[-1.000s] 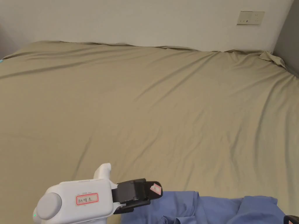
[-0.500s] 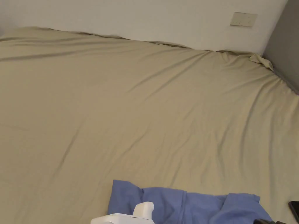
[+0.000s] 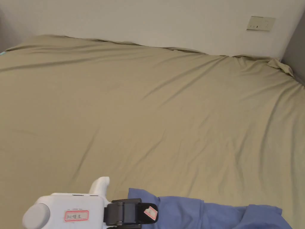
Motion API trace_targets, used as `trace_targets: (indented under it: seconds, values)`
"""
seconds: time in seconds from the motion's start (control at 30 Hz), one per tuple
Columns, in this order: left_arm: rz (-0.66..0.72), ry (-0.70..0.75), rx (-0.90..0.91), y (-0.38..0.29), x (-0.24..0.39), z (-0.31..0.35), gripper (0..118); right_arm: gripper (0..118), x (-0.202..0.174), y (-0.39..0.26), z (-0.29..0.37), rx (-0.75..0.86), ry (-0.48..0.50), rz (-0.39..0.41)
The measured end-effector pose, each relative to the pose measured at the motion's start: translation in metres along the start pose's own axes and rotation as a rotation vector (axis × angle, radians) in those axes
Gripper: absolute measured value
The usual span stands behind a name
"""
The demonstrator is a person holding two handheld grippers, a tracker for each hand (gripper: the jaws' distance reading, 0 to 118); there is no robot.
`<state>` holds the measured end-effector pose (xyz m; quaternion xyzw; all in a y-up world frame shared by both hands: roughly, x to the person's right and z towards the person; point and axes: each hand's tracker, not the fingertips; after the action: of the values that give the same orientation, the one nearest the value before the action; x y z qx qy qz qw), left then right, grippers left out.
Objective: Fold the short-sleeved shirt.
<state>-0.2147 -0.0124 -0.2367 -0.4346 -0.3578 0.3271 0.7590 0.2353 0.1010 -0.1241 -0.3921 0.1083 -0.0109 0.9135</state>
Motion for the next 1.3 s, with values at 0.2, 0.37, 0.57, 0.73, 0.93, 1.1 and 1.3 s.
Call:
trace_targets:
  seconds: [0.2, 0.37, 0.57, 0.73, 0.93, 1.1, 1.3]
  values:
    - [0.200, 0.123, -0.061, 0.006, -0.062, -0.002, 115, 4, -0.006, 0.002, 0.002, 0.006, 0.013, 0.012]
    - [0.300, -0.103, -0.021, -0.008, -0.069, -0.030, 115, 4, -0.007, 0.003, 0.005, 0.003, 0.010, 0.012]
    - [0.332, 0.020, -0.053, -0.029, -0.075, -0.060, 9, 4, -0.010, 0.005, 0.005, -0.001, 0.009, 0.019]
    - [0.402, -0.055, 0.067, -0.027, -0.075, -0.025, 9, 4, -0.014, 0.009, 0.002, -0.014, 0.002, 0.037]
    - [0.333, -0.014, 0.162, 0.004, -0.060, 0.057, 9, 4, -0.025, 0.019, -0.005, 0.003, 0.031, 0.054]
    - [0.252, 0.248, 0.196, 0.030, -0.037, 0.147, 9, 4, -0.031, 0.023, -0.007, 0.006, 0.047, 0.087]
    - [0.146, 0.453, 0.256, 0.044, 0.014, 0.196, 9, 4, -0.026, 0.023, -0.016, -0.002, 0.041, 0.084]
